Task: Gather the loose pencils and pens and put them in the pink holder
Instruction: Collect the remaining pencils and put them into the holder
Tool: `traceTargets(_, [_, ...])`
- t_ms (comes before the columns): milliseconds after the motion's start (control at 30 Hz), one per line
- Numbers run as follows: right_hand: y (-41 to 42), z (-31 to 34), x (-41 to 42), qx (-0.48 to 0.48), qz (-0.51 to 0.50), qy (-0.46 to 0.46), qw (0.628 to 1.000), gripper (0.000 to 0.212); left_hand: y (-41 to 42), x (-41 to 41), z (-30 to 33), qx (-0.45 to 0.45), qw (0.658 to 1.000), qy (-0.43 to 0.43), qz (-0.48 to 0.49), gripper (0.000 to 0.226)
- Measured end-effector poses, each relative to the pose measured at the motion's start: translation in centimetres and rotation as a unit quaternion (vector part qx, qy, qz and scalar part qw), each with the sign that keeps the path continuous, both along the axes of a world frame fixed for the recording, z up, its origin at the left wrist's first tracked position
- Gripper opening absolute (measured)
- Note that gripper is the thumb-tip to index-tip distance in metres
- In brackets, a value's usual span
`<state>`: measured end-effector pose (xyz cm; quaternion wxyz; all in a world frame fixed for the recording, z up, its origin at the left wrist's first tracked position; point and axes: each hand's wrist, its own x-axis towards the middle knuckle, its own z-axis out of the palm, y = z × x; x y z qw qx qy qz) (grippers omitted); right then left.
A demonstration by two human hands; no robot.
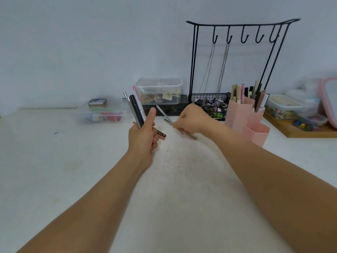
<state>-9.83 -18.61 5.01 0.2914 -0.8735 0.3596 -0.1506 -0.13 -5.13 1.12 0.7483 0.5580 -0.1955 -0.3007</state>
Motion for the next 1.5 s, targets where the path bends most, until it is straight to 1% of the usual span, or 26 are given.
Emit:
traceTargets(33, [0.3, 0.5, -0.1, 0.069, 0.016, -0.058, 0.996, 0.024, 0.0, 0.0, 0.0, -0.004, 1.000, 0.000, -0.003, 0.047])
traceTargets(67, [0.8, 1.2, -0.2, 0.136, 0.039, -0.109, 0.984, 0.020, 0.0, 0.0, -0.1, -0.006, 1.000, -0.001, -0.003, 0.048])
traceTargets(100, [1.3, 1.8, -0.2, 0.189, 0.068, -0.146, 0.969, 0.017, 0.0, 0.1, -0.1, -0.006, 1.000, -0.004, -0.003, 0.048])
traceTargets(133, [1.8, 2.4, -0.3, 0.221, 0.095, -0.166, 0.956, 0.015, 0.0, 0.1, -0.1, -0.007, 1.000, -0.007, -0.003, 0.049])
traceTargets(200, [2.9, 3.1, 0.0, 0.247, 0.141, -0.175, 0.943, 0.014, 0.0, 0.1, -0.1, -0.012, 1.000, -0.013, -0.009, 0.051])
traceTargets(267, [3.8, 3.2, 0.3, 0.253, 0.164, -0.175, 0.937, 0.014, 0.1, 0.1, -0.1, -0.022, 0.999, -0.013, -0.029, 0.056])
traceTargets(333, [4.3, 2.9, 0.5, 0.236, 0.172, -0.164, 0.942, 0.017, 0.1, 0.1, 0.0, -0.029, 0.998, -0.010, -0.058, 0.064])
traceTargets(400, [4.6, 2.3, 0.8, 0.204, 0.171, -0.142, 0.954, 0.014, 0.0, 0.0, -0.1, -0.024, 0.997, -0.018, -0.074, 0.063])
traceTargets(433, [4.8, 2.1, 0.9, 0.185, 0.165, -0.134, 0.959, 0.013, -0.1, 0.0, -0.2, -0.020, 0.997, -0.022, -0.076, 0.059])
traceTargets(533, [5.0, 1.2, 1.3, 0.140, 0.153, -0.140, 0.968, 0.013, 0.0, 0.0, -0.3, -0.027, 0.997, -0.011, -0.072, 0.039])
traceTargets(633, [5.2, 0.6, 1.6, 0.109, 0.151, -0.158, 0.970, 0.013, 0.0, 0.0, -0.2, -0.034, 0.999, 0.000, -0.036, 0.034])
traceTargets(767, [5.0, 0.2, 1.8, 0.122, 0.158, -0.175, 0.964, 0.010, 0.0, 0.1, -0.2, -0.033, 0.999, 0.006, 0.031, 0.026])
traceTargets(833, [4.5, 0.0, 2.0, 0.083, 0.145, -0.173, 0.971, 0.008, 0.1, 0.5, -0.1, -0.036, 0.997, 0.028, 0.061, 0.026])
traceTargets(933, [3.6, -0.8, 2.2, -0.066, 0.103, -0.127, 0.984, 0.024, 0.1, 0.8, -0.1, -0.035, 0.995, 0.028, 0.092, 0.028])
traceTargets(1000, [3.4, -1.5, 2.2, -0.126, 0.110, -0.088, 0.982, 0.033, 0.0, 0.7, -0.2, -0.031, 0.994, 0.013, 0.103, 0.028])
traceTargets(1100, [3.2, -2.7, 2.2, -0.143, 0.132, -0.021, 0.981, 0.040, -0.1, 0.8, -0.3, -0.019, 0.994, 0.005, 0.111, 0.026])
traceTargets(1167, [3.1, -3.4, 2.2, -0.145, 0.142, 0.025, 0.979, 0.033, -0.2, 0.9, -0.3, -0.019, 0.994, 0.006, 0.110, 0.026])
traceTargets(1233, [3.1, -3.6, 2.2, -0.172, 0.146, 0.064, 0.972, 0.022, -0.2, 0.9, -0.2, -0.016, 0.994, 0.006, 0.108, 0.027])
traceTargets(1367, [3.0, -2.7, 2.0, -0.227, 0.108, 0.081, 0.964, 0.019, -0.2, 0.6, -0.1, -0.012, 0.995, 0.000, 0.103, 0.027])
traceTargets(1500, [2.5, -1.8, 1.8, -0.208, 0.079, 0.079, 0.972, 0.017, -0.1, 0.4, 0.0, -0.003, 0.994, 0.003, 0.107, 0.027])
